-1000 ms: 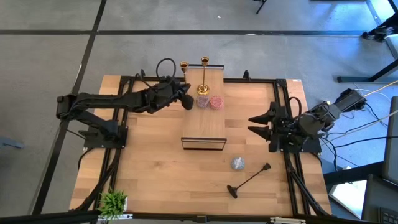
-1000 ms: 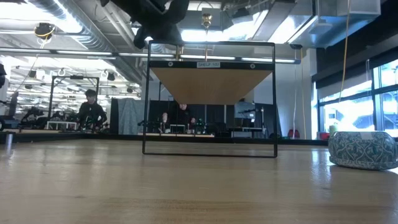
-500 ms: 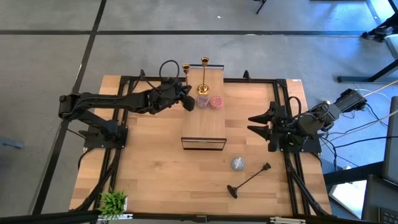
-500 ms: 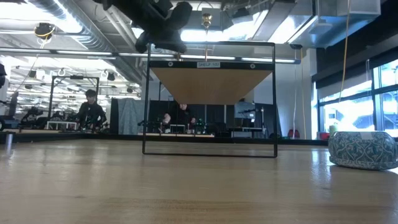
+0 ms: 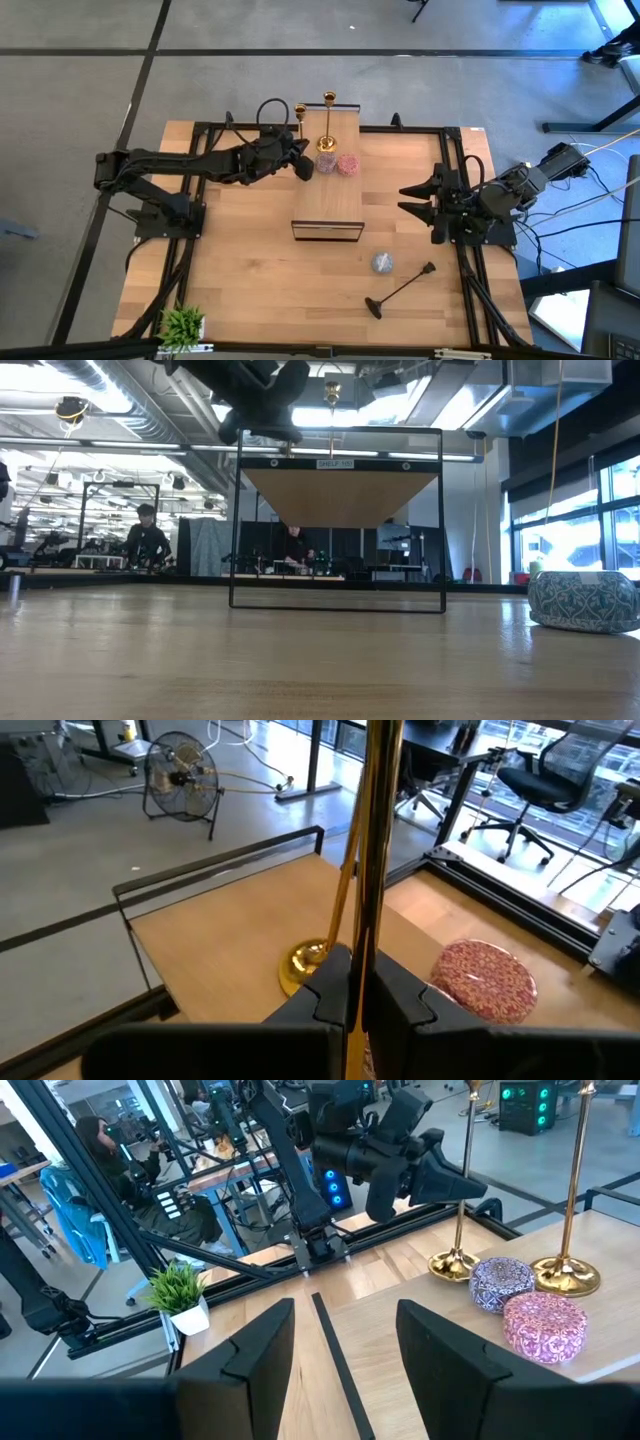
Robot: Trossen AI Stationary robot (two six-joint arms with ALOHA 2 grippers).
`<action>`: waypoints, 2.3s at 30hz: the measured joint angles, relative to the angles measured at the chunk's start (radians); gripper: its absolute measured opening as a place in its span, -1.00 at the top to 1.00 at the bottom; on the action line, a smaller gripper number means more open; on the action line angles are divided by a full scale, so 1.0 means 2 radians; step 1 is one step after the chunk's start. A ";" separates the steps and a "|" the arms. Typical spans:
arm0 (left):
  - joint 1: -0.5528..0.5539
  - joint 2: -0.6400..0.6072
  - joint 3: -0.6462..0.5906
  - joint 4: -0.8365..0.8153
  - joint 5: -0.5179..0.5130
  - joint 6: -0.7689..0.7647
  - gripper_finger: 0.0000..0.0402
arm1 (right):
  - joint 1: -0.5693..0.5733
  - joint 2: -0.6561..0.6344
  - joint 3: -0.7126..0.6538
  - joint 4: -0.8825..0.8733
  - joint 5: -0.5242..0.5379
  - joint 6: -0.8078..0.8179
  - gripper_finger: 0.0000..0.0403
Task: Pick & Place candle stick holders
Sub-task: Put the gold candle holder on the shelf
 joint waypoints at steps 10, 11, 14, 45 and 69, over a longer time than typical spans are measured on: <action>0.000 0.000 0.000 -0.001 -0.001 0.000 0.95 | 0.000 0.000 0.000 0.000 0.000 0.000 0.10; 0.000 0.000 0.000 -0.001 -0.001 0.000 0.95 | 0.000 0.000 0.000 0.000 0.000 0.000 0.10; 0.000 0.000 0.000 -0.001 -0.001 0.000 0.95 | 0.000 0.000 0.000 0.000 0.000 0.000 0.10; -0.016 0.022 0.002 0.021 -0.004 -0.009 0.95 | 0.000 0.001 0.000 -0.001 0.003 0.000 0.10; -0.067 0.012 0.000 0.036 0.033 -0.039 0.95 | 0.000 0.001 0.000 -0.009 0.003 0.000 0.10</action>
